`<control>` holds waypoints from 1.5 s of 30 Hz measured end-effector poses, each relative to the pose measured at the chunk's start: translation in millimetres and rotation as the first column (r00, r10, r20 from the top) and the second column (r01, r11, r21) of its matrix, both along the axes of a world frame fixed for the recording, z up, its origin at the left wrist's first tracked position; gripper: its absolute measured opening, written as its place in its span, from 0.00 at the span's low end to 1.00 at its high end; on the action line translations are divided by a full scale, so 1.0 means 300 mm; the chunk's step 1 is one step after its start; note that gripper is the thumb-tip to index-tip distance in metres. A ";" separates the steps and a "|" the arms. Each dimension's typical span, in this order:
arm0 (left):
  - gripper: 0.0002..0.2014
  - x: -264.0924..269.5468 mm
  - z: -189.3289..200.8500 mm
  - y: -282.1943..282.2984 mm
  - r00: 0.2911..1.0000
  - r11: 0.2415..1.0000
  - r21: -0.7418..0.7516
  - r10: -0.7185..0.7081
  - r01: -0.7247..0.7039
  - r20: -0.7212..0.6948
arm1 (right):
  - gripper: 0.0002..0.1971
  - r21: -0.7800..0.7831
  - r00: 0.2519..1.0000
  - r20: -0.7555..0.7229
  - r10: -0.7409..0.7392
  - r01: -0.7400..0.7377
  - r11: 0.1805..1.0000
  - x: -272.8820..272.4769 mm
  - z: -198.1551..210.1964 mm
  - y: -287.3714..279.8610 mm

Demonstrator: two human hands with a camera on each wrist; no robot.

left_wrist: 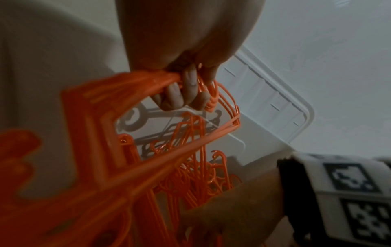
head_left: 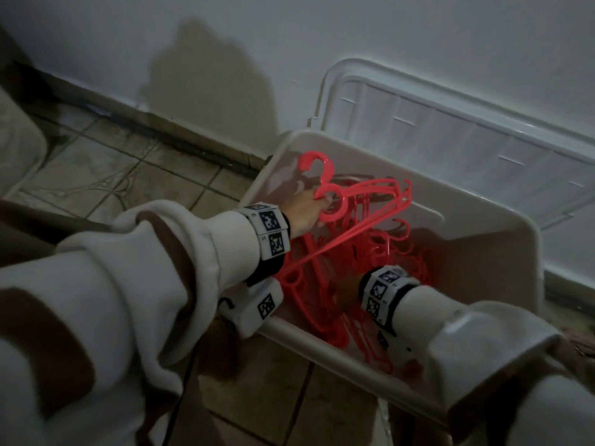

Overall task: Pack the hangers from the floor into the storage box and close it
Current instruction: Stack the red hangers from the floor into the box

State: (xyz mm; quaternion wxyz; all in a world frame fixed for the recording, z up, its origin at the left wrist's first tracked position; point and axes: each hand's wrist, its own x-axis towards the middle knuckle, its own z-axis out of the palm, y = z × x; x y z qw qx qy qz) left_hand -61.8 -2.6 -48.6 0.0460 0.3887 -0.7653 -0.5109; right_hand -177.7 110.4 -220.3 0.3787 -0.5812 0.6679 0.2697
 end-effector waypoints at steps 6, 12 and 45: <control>0.13 -0.007 -0.030 0.013 0.999 0.994 0.110 0.009 -0.006 -0.032 | 0.24 0.019 0.991 -0.041 -0.130 0.130 0.991 -0.051 -0.126 0.059; 0.15 -0.010 -0.023 0.006 1.000 0.998 0.070 0.001 -0.001 -0.002 | 0.19 -0.098 0.951 0.064 -0.303 0.308 0.946 0.041 0.276 0.083; 0.18 -0.023 0.045 0.019 1.000 0.998 -0.064 0.023 -0.024 -0.016 | 0.16 -0.647 0.719 0.111 -0.686 0.577 0.499 -0.154 0.589 0.284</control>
